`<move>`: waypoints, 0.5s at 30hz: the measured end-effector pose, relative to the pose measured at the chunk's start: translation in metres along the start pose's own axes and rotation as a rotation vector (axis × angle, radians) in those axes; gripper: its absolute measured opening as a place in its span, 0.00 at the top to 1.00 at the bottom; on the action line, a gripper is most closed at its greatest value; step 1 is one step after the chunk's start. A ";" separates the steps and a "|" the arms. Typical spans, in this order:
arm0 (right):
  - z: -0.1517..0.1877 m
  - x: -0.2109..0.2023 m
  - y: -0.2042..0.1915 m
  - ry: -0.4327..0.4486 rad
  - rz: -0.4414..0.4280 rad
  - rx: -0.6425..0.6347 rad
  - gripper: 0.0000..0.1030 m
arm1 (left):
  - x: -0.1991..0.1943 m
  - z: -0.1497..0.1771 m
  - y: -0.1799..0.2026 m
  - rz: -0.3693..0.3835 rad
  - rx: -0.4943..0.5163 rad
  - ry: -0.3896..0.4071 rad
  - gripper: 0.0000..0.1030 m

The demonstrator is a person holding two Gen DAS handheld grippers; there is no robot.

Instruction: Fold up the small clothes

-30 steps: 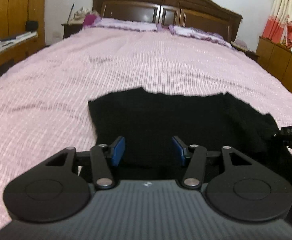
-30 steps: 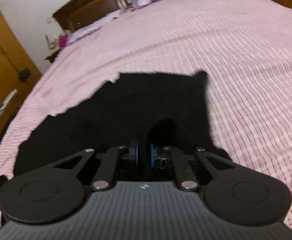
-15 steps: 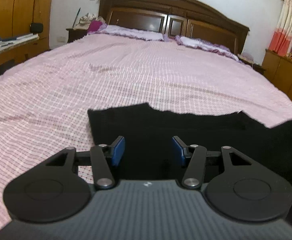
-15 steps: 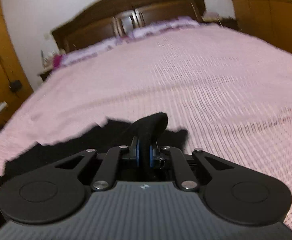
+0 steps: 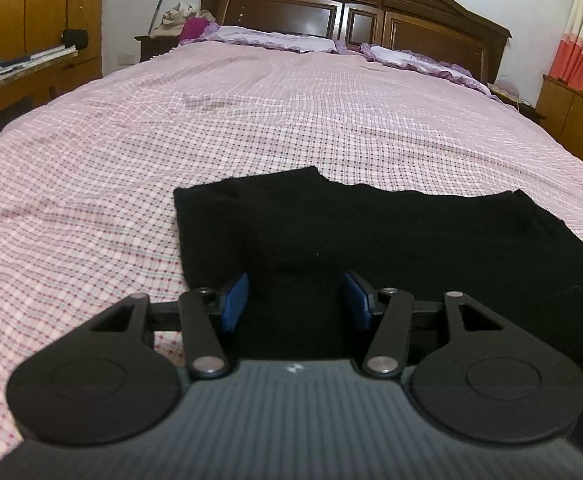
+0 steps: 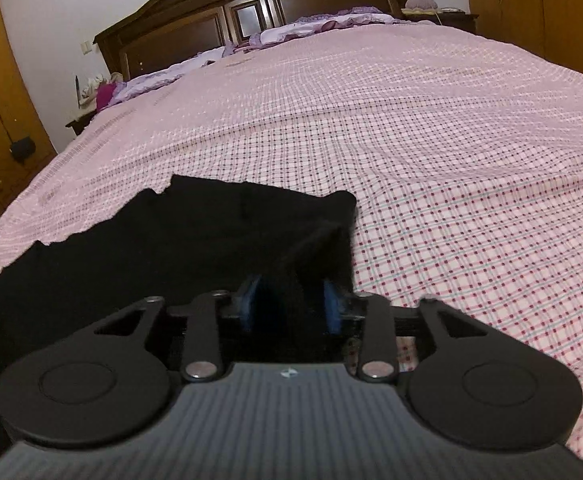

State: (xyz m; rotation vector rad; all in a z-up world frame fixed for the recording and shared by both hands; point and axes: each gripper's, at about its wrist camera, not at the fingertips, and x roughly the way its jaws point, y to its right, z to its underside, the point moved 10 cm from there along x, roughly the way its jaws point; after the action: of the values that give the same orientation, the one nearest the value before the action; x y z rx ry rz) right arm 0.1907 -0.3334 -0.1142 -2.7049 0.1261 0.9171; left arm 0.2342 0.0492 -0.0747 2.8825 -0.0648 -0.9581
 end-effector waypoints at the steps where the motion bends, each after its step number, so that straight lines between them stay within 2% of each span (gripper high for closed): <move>1: -0.001 -0.008 0.000 -0.001 0.000 0.007 0.34 | -0.004 -0.001 0.000 -0.004 0.006 -0.002 0.47; 4: -0.003 -0.033 -0.004 0.032 0.000 0.017 0.25 | -0.024 -0.001 -0.001 -0.015 0.032 -0.007 0.47; 9: 0.007 -0.087 -0.012 0.056 -0.081 0.039 0.20 | -0.069 0.009 -0.010 -0.034 0.037 -0.020 0.47; 13: 0.023 -0.131 -0.028 0.082 -0.116 -0.011 0.12 | -0.104 0.024 -0.015 -0.036 0.033 -0.032 0.47; 15: 0.034 -0.151 -0.038 0.089 -0.134 -0.048 0.12 | -0.121 0.032 -0.015 -0.033 0.035 -0.034 0.47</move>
State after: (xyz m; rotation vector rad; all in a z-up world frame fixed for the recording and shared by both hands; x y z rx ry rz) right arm 0.0576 -0.2880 -0.0395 -2.7600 -0.0597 0.7705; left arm 0.1185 0.0704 -0.0297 2.9079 -0.0367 -1.0217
